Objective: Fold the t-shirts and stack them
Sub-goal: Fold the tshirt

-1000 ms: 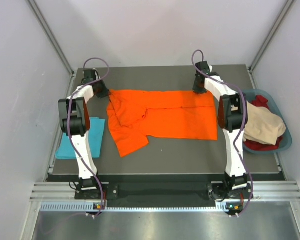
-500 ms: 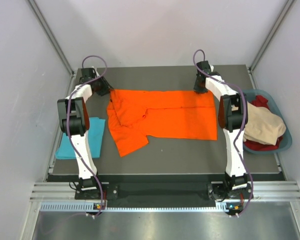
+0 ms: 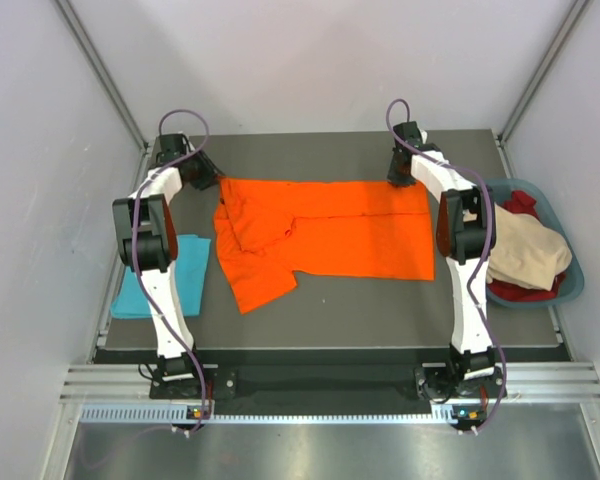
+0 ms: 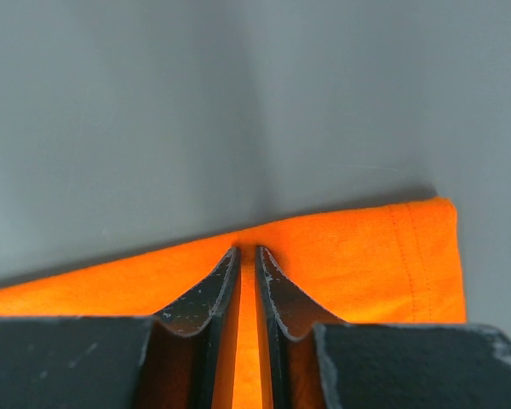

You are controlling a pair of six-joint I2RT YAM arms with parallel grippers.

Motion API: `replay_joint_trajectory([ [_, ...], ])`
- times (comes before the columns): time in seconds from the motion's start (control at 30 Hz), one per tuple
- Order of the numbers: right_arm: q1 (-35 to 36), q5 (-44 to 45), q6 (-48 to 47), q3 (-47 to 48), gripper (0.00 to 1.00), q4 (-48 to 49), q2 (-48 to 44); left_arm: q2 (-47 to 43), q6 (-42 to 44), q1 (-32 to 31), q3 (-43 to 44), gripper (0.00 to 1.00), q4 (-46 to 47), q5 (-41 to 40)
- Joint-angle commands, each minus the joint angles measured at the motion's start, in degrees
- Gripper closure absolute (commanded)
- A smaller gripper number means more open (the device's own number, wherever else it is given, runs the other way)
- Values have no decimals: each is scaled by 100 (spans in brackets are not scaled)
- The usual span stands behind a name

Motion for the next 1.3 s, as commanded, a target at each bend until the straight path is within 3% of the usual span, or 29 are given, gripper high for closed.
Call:
replay_joint_trajectory([
  [0.0, -128, 57, -59, -132, 87, 111, 34, 117, -132, 53, 250, 62, 136, -104],
  [0.27, -180, 207, -33, -167, 87, 67, 7, 522, -493, 53, 434, 77, 435, 308],
  [0.4, -233, 268, -24, -202, 87, 58, -28, 531, -501, 53, 355, 99, 488, 257],
  [0.43, -250, 338, -33, -202, 87, 58, -28, 522, -501, 53, 347, 100, 488, 186],
  [0.73, -383, 505, 248, -149, 90, -56, 16, 285, -1098, 150, 153, 100, 330, -815],
  [0.97, -391, 567, 283, -44, 90, -12, 51, 259, -1248, 167, 127, 100, 242, -930],
  [1.1, -391, 619, 318, 97, 90, -47, 130, 13, -1310, 159, -128, 100, 224, -1474],
  [1.27, -391, 681, 336, 211, 90, -47, 174, -32, -1494, 168, -181, 100, 303, -1397],
])
